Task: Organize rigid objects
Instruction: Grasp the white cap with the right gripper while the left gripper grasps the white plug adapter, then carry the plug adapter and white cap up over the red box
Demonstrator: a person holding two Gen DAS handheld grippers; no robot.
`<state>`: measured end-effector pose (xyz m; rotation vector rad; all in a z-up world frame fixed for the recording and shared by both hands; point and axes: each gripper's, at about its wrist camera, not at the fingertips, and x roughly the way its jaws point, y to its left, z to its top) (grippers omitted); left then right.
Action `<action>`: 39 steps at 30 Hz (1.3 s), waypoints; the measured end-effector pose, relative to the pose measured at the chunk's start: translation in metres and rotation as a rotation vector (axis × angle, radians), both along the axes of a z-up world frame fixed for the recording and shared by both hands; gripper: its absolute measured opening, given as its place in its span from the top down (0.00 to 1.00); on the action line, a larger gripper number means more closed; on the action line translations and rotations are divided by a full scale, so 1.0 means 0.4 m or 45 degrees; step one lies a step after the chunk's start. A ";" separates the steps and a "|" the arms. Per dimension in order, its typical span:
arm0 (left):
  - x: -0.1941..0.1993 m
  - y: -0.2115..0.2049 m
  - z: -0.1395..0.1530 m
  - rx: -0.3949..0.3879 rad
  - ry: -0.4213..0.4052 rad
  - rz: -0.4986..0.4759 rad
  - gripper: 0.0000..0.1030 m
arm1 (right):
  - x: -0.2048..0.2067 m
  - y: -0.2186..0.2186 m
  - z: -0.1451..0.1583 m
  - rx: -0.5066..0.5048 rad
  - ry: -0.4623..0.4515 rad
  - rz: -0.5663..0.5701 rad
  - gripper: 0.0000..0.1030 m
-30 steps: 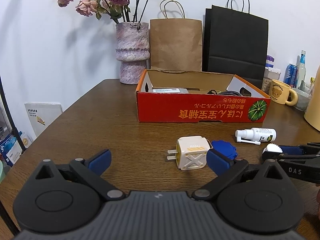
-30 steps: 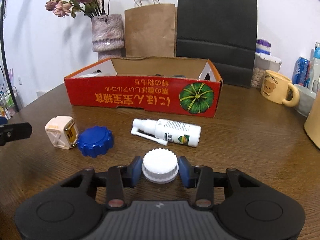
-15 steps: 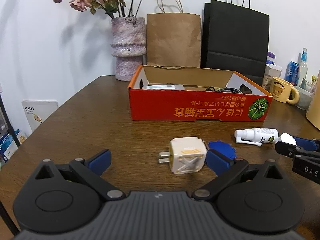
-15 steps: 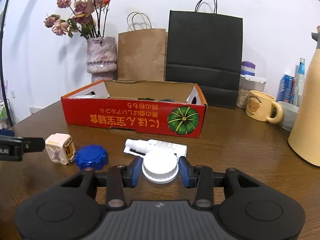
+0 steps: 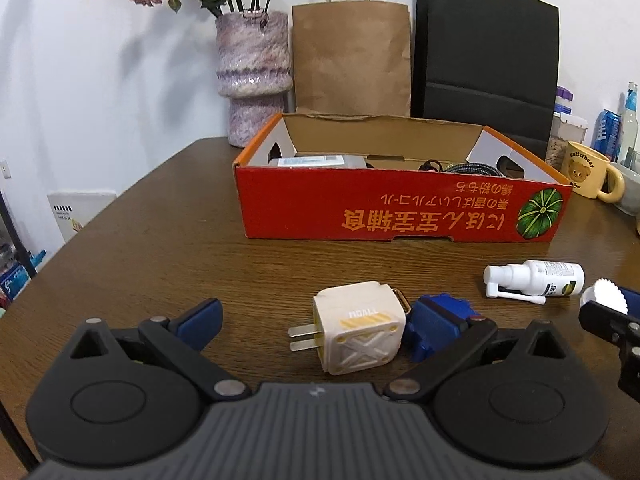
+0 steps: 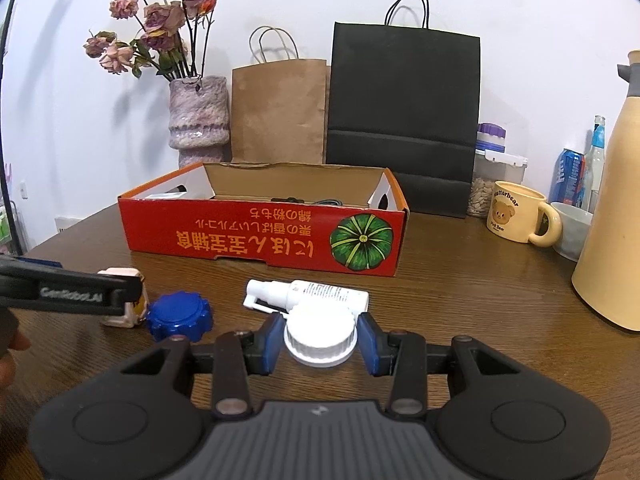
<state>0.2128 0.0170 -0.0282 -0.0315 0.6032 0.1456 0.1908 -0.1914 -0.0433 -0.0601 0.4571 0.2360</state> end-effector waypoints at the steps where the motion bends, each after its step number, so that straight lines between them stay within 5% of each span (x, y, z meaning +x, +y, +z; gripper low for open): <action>1: 0.003 0.000 -0.003 -0.005 0.004 -0.002 0.00 | 0.000 0.000 0.000 0.000 0.000 0.000 0.62; 7: 0.023 -0.012 -0.013 0.000 0.002 -0.005 0.01 | 0.002 0.000 -0.003 -0.002 0.003 0.000 0.62; 13: 0.019 -0.001 -0.018 -0.068 0.011 -0.048 0.36 | 0.002 -0.001 -0.002 -0.001 0.003 0.001 0.62; 25: 0.007 0.026 -0.009 -0.112 0.012 -0.020 0.37 | 0.001 -0.006 -0.003 0.013 -0.002 -0.006 0.62; 39: -0.059 0.029 0.050 -0.084 -0.119 0.027 0.37 | -0.020 -0.008 0.010 0.023 -0.052 -0.034 0.62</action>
